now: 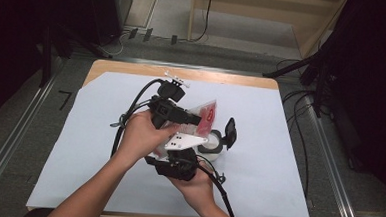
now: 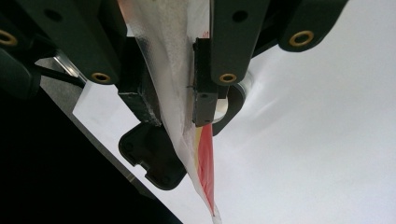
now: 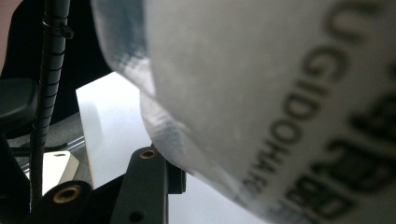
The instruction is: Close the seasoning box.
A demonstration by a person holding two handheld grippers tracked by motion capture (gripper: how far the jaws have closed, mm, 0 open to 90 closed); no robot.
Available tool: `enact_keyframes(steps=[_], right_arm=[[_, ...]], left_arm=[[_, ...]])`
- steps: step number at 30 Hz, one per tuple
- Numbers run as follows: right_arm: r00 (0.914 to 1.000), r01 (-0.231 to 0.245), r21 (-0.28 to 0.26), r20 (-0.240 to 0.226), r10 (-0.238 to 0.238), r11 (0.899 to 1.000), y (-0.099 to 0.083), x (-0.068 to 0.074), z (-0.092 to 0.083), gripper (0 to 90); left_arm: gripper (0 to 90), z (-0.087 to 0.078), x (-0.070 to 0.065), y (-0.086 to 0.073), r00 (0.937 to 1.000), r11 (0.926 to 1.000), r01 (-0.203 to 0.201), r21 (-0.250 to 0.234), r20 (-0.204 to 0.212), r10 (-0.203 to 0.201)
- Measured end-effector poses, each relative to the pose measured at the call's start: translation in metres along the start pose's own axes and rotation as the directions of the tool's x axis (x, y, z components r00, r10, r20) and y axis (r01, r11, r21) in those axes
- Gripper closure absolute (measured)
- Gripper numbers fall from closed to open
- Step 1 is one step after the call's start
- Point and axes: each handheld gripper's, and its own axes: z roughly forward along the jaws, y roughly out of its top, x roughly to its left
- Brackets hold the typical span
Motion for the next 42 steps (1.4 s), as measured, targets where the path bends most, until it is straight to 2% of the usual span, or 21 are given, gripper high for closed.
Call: enact_keyframes(steps=[5, 13, 19, 22, 42], right_arm=[[1.0, -0.003, 0.001, -0.001, 0.003, 1.0, 0.0001, 0.0002, 0.0, 64.4], [0.9997, -0.019, 0.004, -0.015, 0.019, 1.0, 0.0014, 0.0047, -0.0004, 64.4], [0.9999, -0.011, 0.007, -0.006, 0.011, 1.0, 0.0014, 0.0056, 0.0002, 64.3], [0.9998, 0.016, 0.007, 0.01, -0.016, 1.0, 0.0007, 0.0065, 0.0016, 64.3], [0.9998, 0.018, 0.013, 0.01, -0.018, 1.0, 0.0007, 0.0071, 0.0016, 64.4]], left_arm=[[73.5, -0.0001, 0.0003, 0.0001, 1.0, 1.0, 0.004, 0.0, 0.003, -0.004], [73.5, -0.0014, 0.0021, 0.0, 0.9995, 0.9994, 0.025, 0.024, 0.019, -0.025], [73.4, -0.0015, 0.0043, -0.0002, 0.9992, 0.9993, 0.029, 0.025, 0.027, -0.03], [73.4, -0.002, 0.0061, -0.0009, 0.999, 0.9991, 0.032, 0.029, 0.03, -0.033], [72.9, -0.0017, 0.0056, -0.0012, 0.9988, 0.9989, 0.036, 0.031, 0.031, -0.037]])
